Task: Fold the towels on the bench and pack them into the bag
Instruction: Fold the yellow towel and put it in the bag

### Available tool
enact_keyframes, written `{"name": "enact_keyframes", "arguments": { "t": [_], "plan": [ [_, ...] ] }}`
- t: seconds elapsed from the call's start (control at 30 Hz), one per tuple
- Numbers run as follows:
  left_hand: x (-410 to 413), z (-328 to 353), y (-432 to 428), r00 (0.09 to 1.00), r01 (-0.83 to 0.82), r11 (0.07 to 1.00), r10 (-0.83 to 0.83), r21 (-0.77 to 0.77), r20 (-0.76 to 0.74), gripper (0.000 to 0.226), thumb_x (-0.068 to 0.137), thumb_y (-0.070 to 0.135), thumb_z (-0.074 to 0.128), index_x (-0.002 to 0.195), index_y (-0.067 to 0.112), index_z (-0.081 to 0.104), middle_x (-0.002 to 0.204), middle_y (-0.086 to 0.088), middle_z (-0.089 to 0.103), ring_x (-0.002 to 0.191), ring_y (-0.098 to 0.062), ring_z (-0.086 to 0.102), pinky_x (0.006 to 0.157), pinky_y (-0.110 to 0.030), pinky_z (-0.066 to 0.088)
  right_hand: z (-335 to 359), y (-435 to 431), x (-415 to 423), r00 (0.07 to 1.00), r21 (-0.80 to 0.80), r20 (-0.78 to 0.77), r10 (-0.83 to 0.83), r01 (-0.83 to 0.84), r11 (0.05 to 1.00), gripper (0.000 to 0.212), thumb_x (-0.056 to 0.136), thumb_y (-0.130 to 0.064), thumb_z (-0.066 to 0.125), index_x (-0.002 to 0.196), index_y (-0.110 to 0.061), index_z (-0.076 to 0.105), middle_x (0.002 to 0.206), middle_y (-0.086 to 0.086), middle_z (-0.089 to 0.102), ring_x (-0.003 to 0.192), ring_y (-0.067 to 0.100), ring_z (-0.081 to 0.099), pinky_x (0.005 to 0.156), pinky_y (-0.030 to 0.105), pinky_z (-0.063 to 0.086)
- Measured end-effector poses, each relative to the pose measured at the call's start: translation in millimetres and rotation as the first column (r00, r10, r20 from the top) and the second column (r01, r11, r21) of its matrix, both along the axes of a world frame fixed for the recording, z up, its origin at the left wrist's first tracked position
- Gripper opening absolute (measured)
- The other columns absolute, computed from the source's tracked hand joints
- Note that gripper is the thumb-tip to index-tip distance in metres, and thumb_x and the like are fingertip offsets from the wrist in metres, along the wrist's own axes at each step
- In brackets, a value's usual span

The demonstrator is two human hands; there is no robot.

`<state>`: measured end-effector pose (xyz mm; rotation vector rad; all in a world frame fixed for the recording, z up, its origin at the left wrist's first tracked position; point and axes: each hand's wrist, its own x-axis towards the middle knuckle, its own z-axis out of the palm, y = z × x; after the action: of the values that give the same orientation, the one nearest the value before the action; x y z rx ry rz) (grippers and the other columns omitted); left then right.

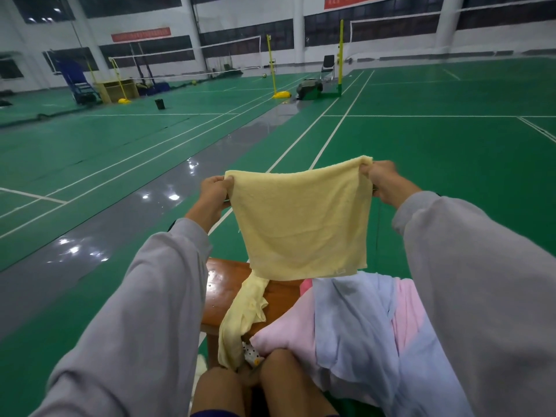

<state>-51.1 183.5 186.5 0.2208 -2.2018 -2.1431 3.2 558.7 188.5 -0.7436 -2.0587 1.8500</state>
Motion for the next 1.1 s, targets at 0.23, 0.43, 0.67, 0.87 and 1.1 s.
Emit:
{"name": "enact_keyframes", "arguments": {
  "t": [0.23, 0.43, 0.67, 0.87, 1.1],
  "plan": [
    [-10.5, -10.0, -15.9, 0.997, -0.068, 0.993, 0.072, -0.093, 0.036, 0.009, 0.100, 0.015, 0.063, 0.109, 0.011, 0.064, 0.104, -0.010, 0.064, 0.097, -0.029, 0.062, 0.081, -0.041, 0.058, -3.9, -23.9, -9.6, 0.995, 0.212, 0.098, 0.016, -0.037, 0.977, 0.034, 0.096, -0.025, 0.062, 0.122, -0.004, 0.060, 0.111, 0.010, 0.062, 0.101, 0.028, 0.061, 0.087, 0.035, 0.051],
    [-18.0, -20.8, -34.0, 0.993, -0.089, 0.990, 0.097, -0.110, 0.064, 0.014, 0.098, 0.008, 0.064, 0.110, 0.010, 0.067, 0.107, -0.011, 0.066, 0.105, -0.034, 0.065, 0.081, -0.041, 0.059, -6.6, -40.7, -17.5, 0.989, 0.208, 0.139, 0.047, -0.076, 0.975, 0.030, 0.095, -0.025, 0.057, 0.117, -0.005, 0.059, 0.111, 0.009, 0.064, 0.099, 0.029, 0.064, 0.092, 0.045, 0.057],
    [-11.2, 8.6, -43.4, 0.991, -0.058, 0.998, 0.062, 0.032, -0.122, 0.005, 0.104, 0.021, 0.055, 0.106, 0.021, 0.060, 0.109, -0.005, 0.065, 0.097, -0.022, 0.062, 0.070, -0.035, 0.053, 16.1, -49.5, -24.9, 0.995, -0.013, -0.101, 0.026, -0.027, 1.000, 0.023, 0.094, -0.036, 0.057, 0.098, -0.018, 0.072, 0.107, 0.008, 0.074, 0.097, 0.028, 0.070, 0.086, 0.046, 0.059],
    [16.6, 12.6, -46.7, 0.994, 0.005, 0.992, 0.009, 0.123, -0.112, 0.007, 0.105, 0.012, 0.050, 0.109, 0.013, 0.056, 0.116, -0.011, 0.059, 0.099, -0.026, 0.062, 0.074, -0.037, 0.061, 14.3, -53.0, 3.5, 0.978, 0.010, -0.201, -0.060, 0.063, 0.998, 0.025, 0.091, -0.030, 0.057, 0.092, -0.008, 0.070, 0.085, 0.005, 0.057, 0.079, 0.019, 0.050, 0.068, 0.036, 0.039],
    [73.5, -51.8, -57.1, 0.991, -0.007, 0.996, 0.019, -0.092, 0.135, 0.009, 0.094, 0.006, 0.060, 0.102, 0.010, 0.060, 0.097, -0.015, 0.057, 0.075, -0.027, 0.057, 0.049, -0.030, 0.054, -63.1, -60.3, 74.9, 0.996, -0.015, -0.019, -0.086, 0.086, 0.996, 0.008, 0.087, -0.018, 0.065, 0.086, -0.010, 0.064, 0.087, 0.007, 0.062, 0.084, 0.024, 0.055, 0.072, 0.037, 0.045]
  ]
}}
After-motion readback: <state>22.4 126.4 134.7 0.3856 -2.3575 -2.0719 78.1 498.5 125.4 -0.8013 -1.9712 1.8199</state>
